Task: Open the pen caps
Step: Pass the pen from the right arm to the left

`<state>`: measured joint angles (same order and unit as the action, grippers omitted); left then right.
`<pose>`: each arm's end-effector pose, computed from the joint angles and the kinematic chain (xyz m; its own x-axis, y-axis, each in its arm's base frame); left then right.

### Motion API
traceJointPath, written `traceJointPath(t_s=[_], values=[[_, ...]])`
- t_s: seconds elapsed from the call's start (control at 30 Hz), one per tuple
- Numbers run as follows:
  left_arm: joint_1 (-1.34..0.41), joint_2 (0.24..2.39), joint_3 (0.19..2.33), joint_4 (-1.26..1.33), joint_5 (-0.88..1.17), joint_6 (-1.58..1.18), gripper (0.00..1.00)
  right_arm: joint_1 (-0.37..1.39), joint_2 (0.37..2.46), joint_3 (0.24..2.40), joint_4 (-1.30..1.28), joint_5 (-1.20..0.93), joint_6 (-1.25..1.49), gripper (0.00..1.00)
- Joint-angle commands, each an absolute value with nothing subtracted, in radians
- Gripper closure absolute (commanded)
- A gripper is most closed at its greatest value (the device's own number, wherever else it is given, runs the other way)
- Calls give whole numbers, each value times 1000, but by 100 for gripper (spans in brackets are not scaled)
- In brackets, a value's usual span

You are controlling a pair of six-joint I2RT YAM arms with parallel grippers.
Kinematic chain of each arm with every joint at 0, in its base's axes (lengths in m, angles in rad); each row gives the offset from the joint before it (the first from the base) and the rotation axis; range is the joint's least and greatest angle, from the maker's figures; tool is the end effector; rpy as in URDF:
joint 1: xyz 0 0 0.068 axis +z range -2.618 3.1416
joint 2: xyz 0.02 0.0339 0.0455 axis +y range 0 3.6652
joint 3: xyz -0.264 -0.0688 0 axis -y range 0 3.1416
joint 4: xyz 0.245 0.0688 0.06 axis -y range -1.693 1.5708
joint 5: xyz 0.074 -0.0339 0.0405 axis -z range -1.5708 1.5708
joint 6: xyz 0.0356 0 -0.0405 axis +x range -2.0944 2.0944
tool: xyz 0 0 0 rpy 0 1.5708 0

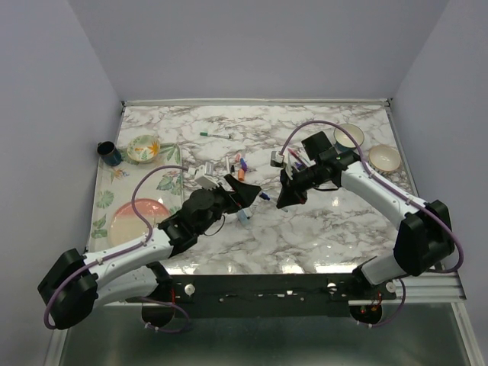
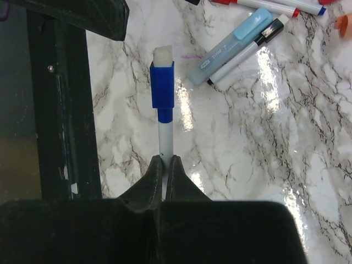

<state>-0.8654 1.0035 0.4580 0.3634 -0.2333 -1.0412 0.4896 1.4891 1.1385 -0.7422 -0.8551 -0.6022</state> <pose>0.1525 -0.1664 0.2406 -0.5714 -0.6241 -0.5330 0.1984 0.5251 -0.8276 0.2468 0.1619 0.2624 -0.2974 -0.5797 -0.7586 -0.9506 0.1061 0.2916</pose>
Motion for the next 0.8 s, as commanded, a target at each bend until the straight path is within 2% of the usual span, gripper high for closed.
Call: traceJointPath(t_s=[0.0, 0.4, 0.73, 0.77], values=[[-877, 1025, 499, 406, -287, -1042, 1, 486, 1509, 1149, -753, -859, -597, 99], [-911, 1114, 558, 422, -328, -1035, 3, 486, 1514, 1149, -747, -853, -589, 99], [-949, 1219, 606, 385, -383, -1057, 30, 483, 1505, 1147, -720, -858, -552, 99], [-953, 1236, 610, 382, -387, -1060, 38, 482, 1506, 1146, -716, -856, -549, 99]])
